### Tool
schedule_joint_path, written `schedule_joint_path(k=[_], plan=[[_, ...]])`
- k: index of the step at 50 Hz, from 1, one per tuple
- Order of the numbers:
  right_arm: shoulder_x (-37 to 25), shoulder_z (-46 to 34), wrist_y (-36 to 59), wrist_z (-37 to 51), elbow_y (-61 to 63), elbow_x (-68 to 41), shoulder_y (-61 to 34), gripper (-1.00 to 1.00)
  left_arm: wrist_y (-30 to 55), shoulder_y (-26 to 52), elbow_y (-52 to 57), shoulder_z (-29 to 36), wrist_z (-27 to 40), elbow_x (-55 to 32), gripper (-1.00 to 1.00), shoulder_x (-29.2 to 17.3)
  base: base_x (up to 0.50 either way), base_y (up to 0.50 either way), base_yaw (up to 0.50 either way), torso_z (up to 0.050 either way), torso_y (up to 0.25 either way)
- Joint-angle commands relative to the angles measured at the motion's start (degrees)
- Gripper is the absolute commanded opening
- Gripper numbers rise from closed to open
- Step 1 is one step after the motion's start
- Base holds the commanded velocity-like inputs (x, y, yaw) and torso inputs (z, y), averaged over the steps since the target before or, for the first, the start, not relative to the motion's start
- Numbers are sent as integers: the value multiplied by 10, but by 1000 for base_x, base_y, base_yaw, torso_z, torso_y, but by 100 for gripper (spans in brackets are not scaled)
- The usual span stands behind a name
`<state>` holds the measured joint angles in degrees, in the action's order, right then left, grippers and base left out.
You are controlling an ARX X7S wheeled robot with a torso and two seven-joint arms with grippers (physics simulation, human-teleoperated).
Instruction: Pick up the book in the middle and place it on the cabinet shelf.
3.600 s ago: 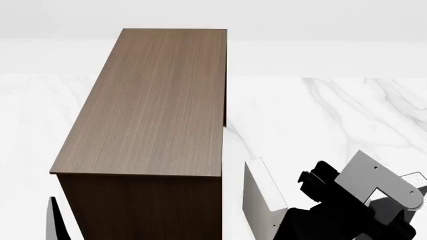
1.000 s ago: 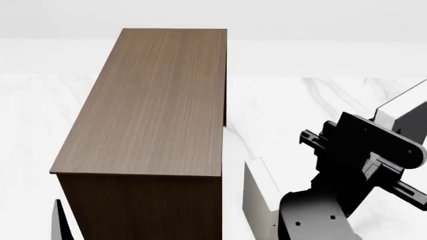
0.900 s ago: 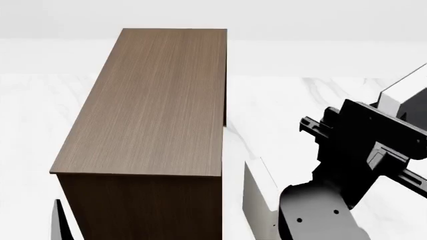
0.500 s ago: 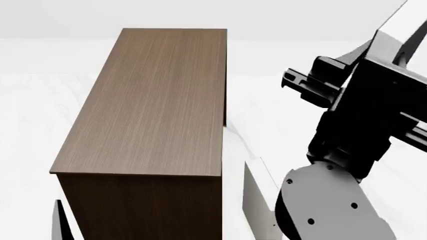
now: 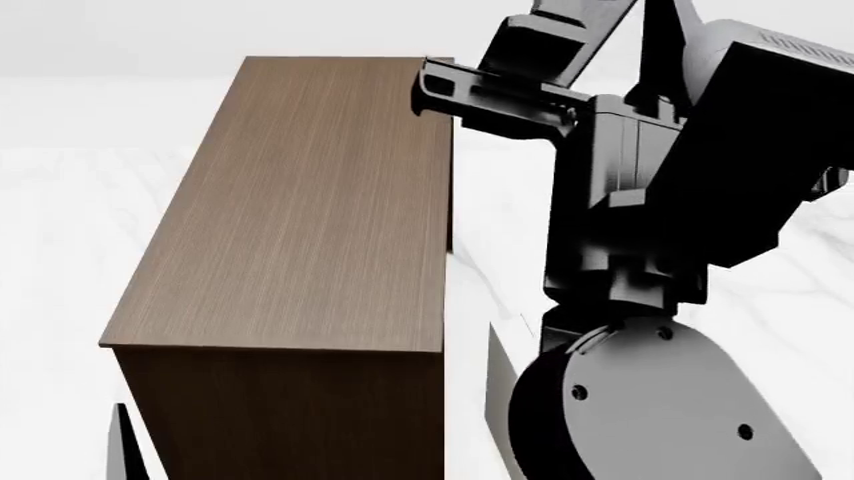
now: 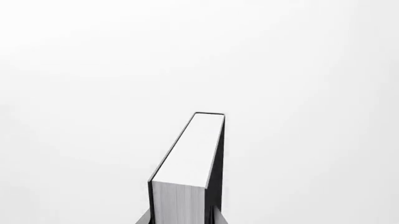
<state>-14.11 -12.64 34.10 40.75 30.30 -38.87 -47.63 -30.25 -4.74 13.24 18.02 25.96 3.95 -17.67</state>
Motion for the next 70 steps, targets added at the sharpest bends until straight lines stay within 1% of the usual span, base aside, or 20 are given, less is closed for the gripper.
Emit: schedule_joint_path(k=[1, 8, 12, 15, 21, 31, 33, 39, 50, 56, 70], plan=[[14, 22, 7, -27, 39, -59, -25, -100, 2, -2, 5, 3, 1, 0, 100, -3, 0, 0, 0, 0, 0], [34, 48, 19, -18, 29, -133, -33, -100, 3, -2, 7, 5, 3, -1, 100, -5, 0, 0, 0, 0, 1], [45, 47, 10, -14, 24, -130, -38, -100, 2, -2, 6, 5, 3, -1, 100, -6, 0, 0, 0, 0, 0], [57, 51, 11, -12, 14, -155, -43, -100, 2, -1, 5, 5, 4, -2, 100, -6, 0, 0, 0, 0, 3], [69, 44, 5, -15, 0, -164, -45, -100, 2, 1, 1, 5, 6, -3, 100, -7, 0, 0, 0, 0, 2], [104, 60, 2, -13, -35, -263, -51, -100, 7, 0, 5, 7, 7, -4, 100, -10, 0, 0, 0, 0, 1], [113, 65, 4, -5, -46, -295, -54, -100, 7, 0, 6, 7, 8, -4, 100, -11, 0, 0, 0, 0, 0], [124, 58, 2, 17, -53, -340, -60, -100, 3, 1, 0, 8, 9, -5, 100, -11, 0, 0, 0, 3, 2], [125, 32, -24, 42, -68, -392, -71, -100, 4, 2, -1, 12, 10, -7, 100, -13, 0, 0, 0, 0, 2], [127, 25, -37, 75, -79, -432, -93, -100, 6, 1, 1, 13, 10, -7, 100, -14, 0, 0, 0, 0, 2], [127, 0, -77, 98, -147, -455, -155, -100, 3, 2, -2, 17, 12, -7, 100, -16, 0, 0, 0, 0, 1]])
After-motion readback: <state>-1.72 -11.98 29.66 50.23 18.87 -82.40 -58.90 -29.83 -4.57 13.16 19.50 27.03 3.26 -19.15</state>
